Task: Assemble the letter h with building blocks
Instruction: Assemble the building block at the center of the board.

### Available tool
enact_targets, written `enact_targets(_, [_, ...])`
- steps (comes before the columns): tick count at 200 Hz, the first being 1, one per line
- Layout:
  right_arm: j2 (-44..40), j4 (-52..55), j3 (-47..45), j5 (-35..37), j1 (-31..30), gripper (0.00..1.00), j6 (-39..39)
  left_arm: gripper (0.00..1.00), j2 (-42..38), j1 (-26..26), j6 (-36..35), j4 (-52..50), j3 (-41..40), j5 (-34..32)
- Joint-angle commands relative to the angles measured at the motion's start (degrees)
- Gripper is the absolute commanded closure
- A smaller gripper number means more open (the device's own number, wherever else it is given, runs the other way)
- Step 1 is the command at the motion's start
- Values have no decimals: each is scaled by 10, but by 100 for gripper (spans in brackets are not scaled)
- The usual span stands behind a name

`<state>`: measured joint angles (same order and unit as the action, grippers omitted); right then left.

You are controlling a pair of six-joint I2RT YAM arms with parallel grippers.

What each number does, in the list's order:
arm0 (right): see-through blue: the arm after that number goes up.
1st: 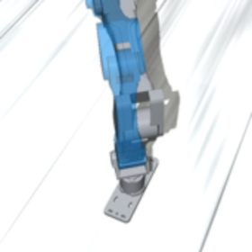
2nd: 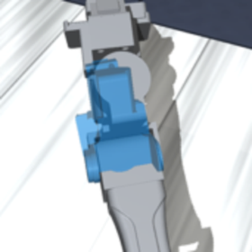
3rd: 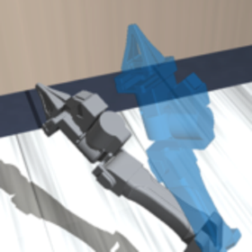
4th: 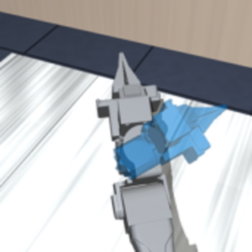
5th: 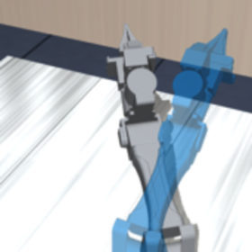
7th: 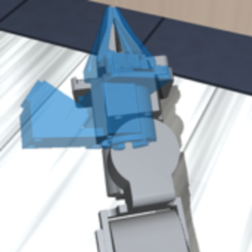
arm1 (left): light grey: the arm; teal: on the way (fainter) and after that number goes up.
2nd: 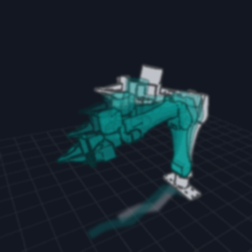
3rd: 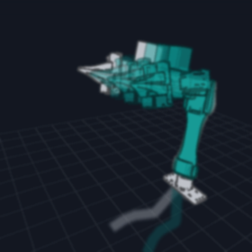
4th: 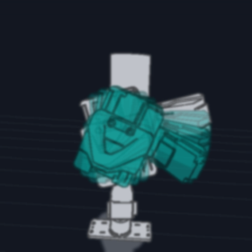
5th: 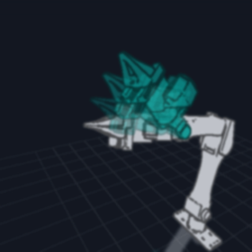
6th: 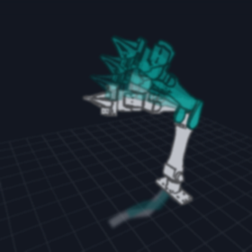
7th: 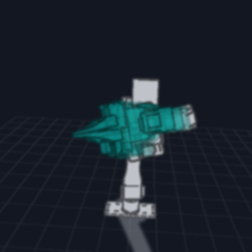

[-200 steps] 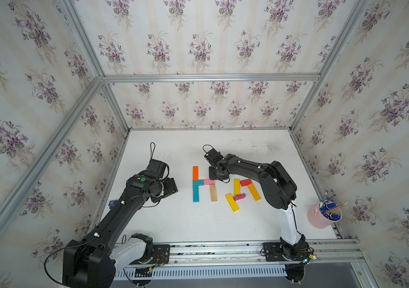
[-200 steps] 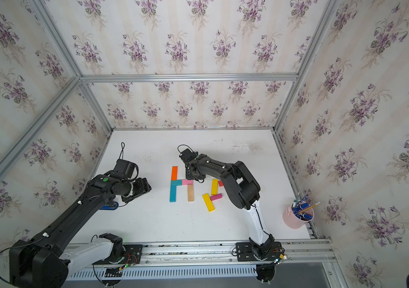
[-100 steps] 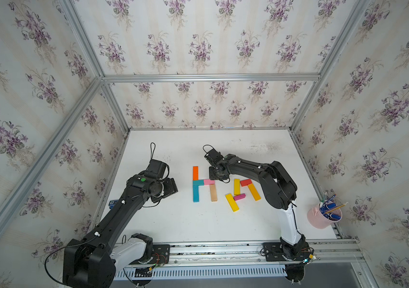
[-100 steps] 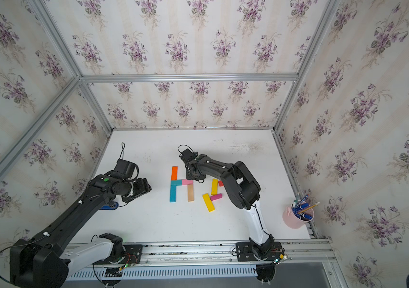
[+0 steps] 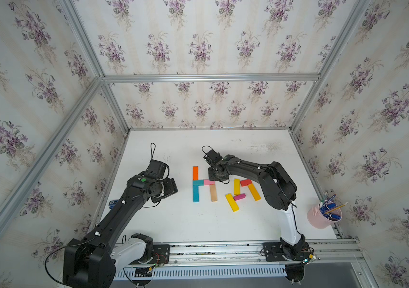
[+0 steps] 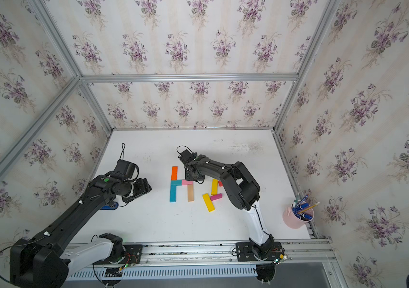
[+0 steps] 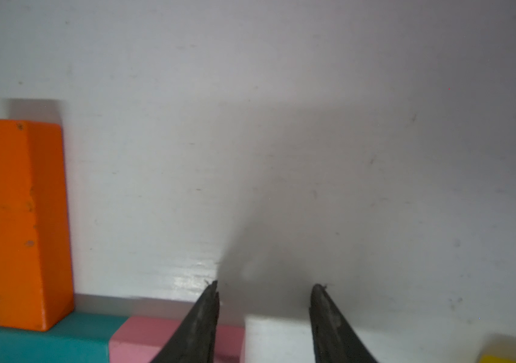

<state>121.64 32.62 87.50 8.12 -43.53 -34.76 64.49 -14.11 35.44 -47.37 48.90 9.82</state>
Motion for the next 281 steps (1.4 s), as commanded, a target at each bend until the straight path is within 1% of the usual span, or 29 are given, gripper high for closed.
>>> enact_targets(1, [-4, 22, 10, 8, -2, 51, -5, 24, 1, 1, -3, 4, 1, -2])
enact_targets(20, [-13, 36, 33, 21, -2, 50, -3, 24, 2, 1, -3, 3, 5, -2])
enact_targets(39, [-31, 54, 58, 34, -1, 46, -2, 24, 2, 1, -3, 1, 9, -2])
enact_targets(54, [-56, 55, 53, 32, -4, 44, -6, 24, 2, 1, -3, 1, 12, -2])
enact_targets(69, [-91, 44, 21, 27, -14, 40, -17, 24, 1, 1, -3, 0, 13, -2])
enact_targets(93, [-143, 6, -59, 1, -43, 35, -44, 24, 1, 1, -2, 4, 8, 1])
enact_targets(124, [-175, -32, -137, -26, -76, 31, -93, 24, 0, 1, -1, 3, 8, 3])
enact_targets(149, [-181, -58, -173, -47, -92, 30, -117, 24, -4, 2, -1, -1, 8, 2])
enact_targets(183, [-168, -78, -191, -63, -103, 30, -127, 24, -7, 2, 0, -3, 7, 2])
enact_targets(228, [-140, -73, -176, -57, -102, 30, -123, 24, -8, 2, 0, -3, 7, 3])
enact_targets(256, [-140, -74, -177, -54, -102, 30, -123, 24, -9, 1, 0, -2, 2, 2])
enact_targets(281, [-139, -76, -177, -58, -103, 33, -123, 24, -7, 1, 0, 1, 1, 2])
